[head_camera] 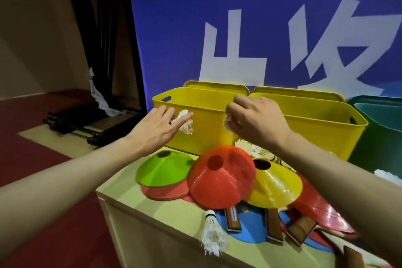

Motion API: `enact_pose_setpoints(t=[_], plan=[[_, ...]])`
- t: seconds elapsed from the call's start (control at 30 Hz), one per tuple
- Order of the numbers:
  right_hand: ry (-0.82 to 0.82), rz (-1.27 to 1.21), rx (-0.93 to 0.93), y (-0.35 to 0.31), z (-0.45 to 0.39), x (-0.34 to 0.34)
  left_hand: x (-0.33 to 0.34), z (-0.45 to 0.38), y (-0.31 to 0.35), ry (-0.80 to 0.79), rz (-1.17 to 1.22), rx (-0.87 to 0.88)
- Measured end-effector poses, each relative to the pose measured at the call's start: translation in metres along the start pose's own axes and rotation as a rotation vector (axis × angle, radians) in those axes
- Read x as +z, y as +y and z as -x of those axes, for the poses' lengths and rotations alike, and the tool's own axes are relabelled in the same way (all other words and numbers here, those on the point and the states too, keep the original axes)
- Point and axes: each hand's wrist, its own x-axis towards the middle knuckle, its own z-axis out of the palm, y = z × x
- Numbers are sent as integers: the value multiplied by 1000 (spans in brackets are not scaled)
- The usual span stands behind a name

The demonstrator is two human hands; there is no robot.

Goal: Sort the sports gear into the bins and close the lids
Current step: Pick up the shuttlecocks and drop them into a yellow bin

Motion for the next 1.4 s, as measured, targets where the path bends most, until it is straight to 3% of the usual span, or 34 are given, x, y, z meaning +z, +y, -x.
enact_pose_setpoints(t=[0.2, 0.33, 0.4, 0.63, 0.83, 1.03, 1.2, 1.4], plan=[[-97, 14, 211, 21, -110, 20, -8, -16, -46, 24, -17, -39], [-502, 22, 289, 33, -115, 41, -15, -34, -60, 49, -16, -62], [-613, 93, 267, 30, -96, 46, -15, -44, -61, 45, -31, -62], [-336, 183, 64, 30, -3, 1, -3, -106, -43, 37, -15, -58], [-354, 184, 34, 42, 45, -38, -4, -150, -16, -237, 188, -255], [-413, 187, 31, 50, 76, -42, -53, -99, 24, -288, 193, -24], [-572, 206, 0, 52, 101, -15, -97, -41, 63, -409, 232, 168], [-665, 255, -60, 47, 116, 7, -111, -18, 80, -441, 256, 350]])
